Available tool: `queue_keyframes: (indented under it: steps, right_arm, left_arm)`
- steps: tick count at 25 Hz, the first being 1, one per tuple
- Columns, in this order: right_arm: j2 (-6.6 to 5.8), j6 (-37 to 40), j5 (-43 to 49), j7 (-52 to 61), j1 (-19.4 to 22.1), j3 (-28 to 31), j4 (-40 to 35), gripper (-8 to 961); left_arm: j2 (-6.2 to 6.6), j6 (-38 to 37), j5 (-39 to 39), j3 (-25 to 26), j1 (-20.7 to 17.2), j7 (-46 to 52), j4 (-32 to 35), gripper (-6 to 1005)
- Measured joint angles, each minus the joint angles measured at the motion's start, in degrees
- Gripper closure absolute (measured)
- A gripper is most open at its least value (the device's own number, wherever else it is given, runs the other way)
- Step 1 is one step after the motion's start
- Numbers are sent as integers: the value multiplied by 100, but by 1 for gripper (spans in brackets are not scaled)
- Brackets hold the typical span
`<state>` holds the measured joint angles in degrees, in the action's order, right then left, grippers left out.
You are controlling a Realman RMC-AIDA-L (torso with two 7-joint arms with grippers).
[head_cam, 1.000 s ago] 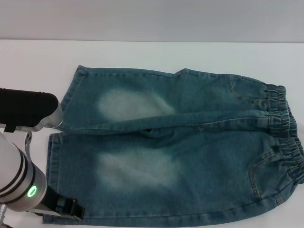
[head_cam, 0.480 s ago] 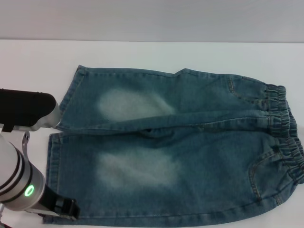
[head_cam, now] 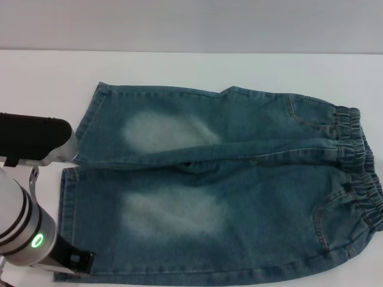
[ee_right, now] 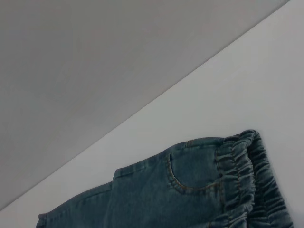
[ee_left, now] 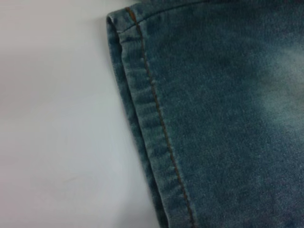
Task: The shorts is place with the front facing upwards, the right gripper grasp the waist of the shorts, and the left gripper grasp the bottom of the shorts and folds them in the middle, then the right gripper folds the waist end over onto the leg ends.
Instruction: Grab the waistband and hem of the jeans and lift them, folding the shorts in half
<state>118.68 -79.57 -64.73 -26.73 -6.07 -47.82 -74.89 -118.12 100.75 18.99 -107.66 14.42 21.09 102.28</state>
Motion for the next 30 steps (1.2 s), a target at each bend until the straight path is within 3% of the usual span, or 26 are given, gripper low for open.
queue_keyframes:
  steps: [3,11,22,30]
  right_arm:
    - [-3,-5,-3,-1,0,1,1,191]
    - [-11,-10,-5,-10,4,10,37,192]
    - [-12,-52,-5,-23,-1,19,37,195]
    - [-11,-57,-5,-25,-2,19,35,197]
  left_arm:
    - [-6,3,2,0,10,0,43,695]
    - [-10,40,142,23,40,12,184,1001]
    - [-11,115,127,-62,130,104,320,894]
    - [-5,22,35,-69,123,153,152,760]
